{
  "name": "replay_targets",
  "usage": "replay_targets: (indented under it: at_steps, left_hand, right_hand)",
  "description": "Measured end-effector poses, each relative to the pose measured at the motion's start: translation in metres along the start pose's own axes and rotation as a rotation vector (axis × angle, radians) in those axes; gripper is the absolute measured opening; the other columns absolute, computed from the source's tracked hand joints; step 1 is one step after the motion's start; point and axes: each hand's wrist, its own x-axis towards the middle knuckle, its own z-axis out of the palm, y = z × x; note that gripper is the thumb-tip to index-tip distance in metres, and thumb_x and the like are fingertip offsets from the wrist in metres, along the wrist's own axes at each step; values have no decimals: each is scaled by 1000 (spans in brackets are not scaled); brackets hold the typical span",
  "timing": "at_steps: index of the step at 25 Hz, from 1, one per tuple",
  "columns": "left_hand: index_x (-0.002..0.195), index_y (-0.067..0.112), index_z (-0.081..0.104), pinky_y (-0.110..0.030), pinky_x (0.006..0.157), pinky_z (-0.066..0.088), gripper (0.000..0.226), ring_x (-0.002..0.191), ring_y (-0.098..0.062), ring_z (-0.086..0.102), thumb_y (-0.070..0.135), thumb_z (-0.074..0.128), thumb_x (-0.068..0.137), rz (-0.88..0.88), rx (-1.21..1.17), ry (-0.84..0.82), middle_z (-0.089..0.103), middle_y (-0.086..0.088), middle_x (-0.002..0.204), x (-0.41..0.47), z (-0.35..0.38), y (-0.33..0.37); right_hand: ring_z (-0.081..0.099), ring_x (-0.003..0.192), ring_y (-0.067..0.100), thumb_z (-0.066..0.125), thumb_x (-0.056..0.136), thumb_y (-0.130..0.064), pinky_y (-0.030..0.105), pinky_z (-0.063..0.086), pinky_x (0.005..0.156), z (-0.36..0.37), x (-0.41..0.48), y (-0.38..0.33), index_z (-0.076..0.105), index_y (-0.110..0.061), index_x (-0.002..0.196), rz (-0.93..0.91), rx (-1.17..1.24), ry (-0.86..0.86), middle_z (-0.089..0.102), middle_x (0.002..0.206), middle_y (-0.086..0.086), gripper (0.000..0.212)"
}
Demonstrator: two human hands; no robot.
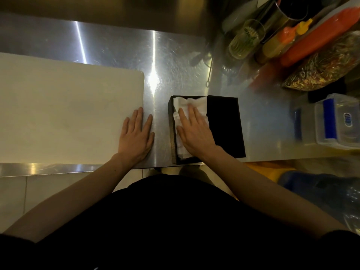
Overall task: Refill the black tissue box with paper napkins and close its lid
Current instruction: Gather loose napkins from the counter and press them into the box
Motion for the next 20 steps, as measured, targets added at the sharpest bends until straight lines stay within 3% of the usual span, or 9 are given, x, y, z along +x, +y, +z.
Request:
replay_targets:
  at_steps: [9, 14, 20]
  left_hand:
    - [153, 14, 28, -50, 119, 13, 61, 150, -34, 14, 42, 27, 99, 4, 1, 7, 16, -20, 162, 0, -1, 2]
    - [153, 13, 29, -51, 119, 12, 60, 150, -35, 14, 41, 27, 99, 9, -7, -1, 17, -21, 162, -1, -2, 3]
    - [154, 14, 25, -51, 119, 11, 62, 151, -34, 11, 42, 23, 99, 16, -5, -52, 13, -21, 162, 0, -6, 1]
  right_hand:
    - [-5, 147, 42, 21, 98, -57, 52, 3, 118, 26, 2, 5, -6, -18, 153, 43, -72, -144, -6, 160, 24, 73]
    - [10, 147, 40, 27, 99, -49, 50, 16, 117, 19, 0, 1, 9, -9, 152, 10, -26, 27, 7, 158, 28, 69]
    - [6, 148, 35, 24, 101, -50, 48, 12, 119, 28, 6, 4, 9, -14, 153, 12, -38, -55, 4, 160, 22, 65]
